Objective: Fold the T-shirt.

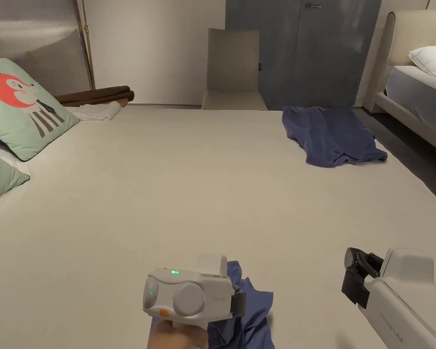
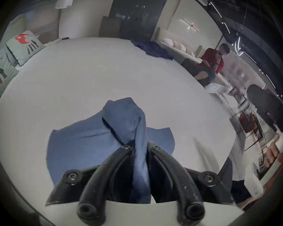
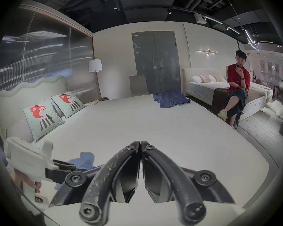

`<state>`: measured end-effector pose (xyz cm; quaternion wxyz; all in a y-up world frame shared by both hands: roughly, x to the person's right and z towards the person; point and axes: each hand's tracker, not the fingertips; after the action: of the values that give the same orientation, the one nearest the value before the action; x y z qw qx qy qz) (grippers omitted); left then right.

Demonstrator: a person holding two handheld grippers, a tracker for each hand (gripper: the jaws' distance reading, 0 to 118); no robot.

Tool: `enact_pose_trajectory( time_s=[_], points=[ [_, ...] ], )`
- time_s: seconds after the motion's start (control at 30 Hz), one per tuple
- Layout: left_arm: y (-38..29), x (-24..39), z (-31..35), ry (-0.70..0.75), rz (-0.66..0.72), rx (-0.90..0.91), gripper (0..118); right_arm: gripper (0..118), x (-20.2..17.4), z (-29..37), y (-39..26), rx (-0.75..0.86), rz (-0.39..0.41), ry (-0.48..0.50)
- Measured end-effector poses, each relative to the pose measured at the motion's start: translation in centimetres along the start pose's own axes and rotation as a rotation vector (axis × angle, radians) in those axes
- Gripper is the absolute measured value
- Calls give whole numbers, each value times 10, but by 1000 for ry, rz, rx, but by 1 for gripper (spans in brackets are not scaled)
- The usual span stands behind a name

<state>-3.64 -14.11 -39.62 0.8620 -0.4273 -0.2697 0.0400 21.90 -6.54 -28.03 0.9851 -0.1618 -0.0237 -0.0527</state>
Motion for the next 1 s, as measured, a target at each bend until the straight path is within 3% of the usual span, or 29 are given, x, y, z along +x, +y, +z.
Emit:
enact_pose_trajectory(
  time_s=[0.13,0.2,0.27,0.33,0.43,0.6,0.7,0.77,0.8,0.93,1.0],
  points=[
    [-7,9,-15,3,-45,-36,10,0,4,1,-1,-5,-8,-11],
    [-8,11,-15,5,-61,-26,20,0,4,0,-1,-6,-7,-13],
    [-8,12,-7,-94,-41,41,63,0,5,1,-1,-5,-8,-11],
    [-6,15,1,-153,-27,71,113,0,4,0,-1,-6,-8,-11],
    [0,14,22,-163,-34,196,113,0,3,-1,0,-6,-10,-7],
    [7,-1,52,-30,-48,345,113,0,0,-2,1,-5,-12,0],
    [2,-13,64,104,-74,440,109,0,-1,-3,1,-4,-10,4],
    [-5,-20,66,204,-110,491,96,0,-3,-3,1,-3,-11,7],
    [-9,-22,66,259,-124,506,85,0,-3,-3,1,-3,-11,9],
    [-23,-31,52,396,-159,470,0,0,-5,-4,1,-3,-9,13],
    [-32,-36,42,343,-146,419,0,0,-5,-4,2,-4,-11,14]
  ],
)
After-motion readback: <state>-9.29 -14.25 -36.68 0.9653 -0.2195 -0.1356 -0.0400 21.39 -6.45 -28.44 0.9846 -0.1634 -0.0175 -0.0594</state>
